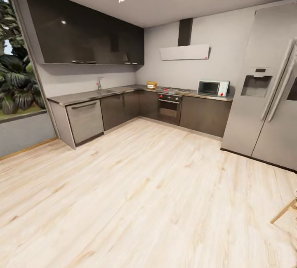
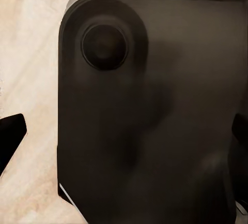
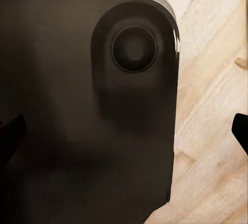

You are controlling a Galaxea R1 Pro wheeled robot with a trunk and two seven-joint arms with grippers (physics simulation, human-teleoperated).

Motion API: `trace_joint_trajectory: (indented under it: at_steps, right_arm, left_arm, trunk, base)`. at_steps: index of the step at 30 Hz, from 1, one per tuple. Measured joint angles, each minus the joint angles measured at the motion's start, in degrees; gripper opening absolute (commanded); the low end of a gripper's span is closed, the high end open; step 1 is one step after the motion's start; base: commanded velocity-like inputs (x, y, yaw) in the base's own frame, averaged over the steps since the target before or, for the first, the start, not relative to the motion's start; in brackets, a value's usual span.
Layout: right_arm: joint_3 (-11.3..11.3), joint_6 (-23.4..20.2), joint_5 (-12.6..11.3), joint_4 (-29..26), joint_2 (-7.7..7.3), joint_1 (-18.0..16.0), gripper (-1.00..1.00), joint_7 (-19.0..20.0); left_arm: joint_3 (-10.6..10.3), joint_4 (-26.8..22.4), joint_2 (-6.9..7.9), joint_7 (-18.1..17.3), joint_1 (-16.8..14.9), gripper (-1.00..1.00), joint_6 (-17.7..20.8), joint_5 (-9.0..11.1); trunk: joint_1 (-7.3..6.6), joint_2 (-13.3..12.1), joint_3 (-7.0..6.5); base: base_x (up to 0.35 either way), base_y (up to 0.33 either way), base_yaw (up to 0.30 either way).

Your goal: In the kitchen, take the popcorn bag from the countertop, put it into the microwave, and heat it until the popcorn is cooked so the cooked popcorn ends up inside the bag.

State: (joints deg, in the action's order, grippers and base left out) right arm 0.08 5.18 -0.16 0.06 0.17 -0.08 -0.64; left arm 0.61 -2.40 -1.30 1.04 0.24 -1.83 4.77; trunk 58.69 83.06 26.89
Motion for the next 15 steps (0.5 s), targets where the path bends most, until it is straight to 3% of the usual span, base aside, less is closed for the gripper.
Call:
trace_joint_trajectory:
  at_steps: [15]
  right_arm:
    - [0.5,-0.2,0.4,0.0,0.00,0.0,1.00,0.0]
  left_arm:
    - [0.1,0.0,-0.03,0.0,0.0,1.00,0.0,0.0]
  trunk:
    - [0.00,0.0,0.00]
  base:
    - [0.326,0.000,-0.021]
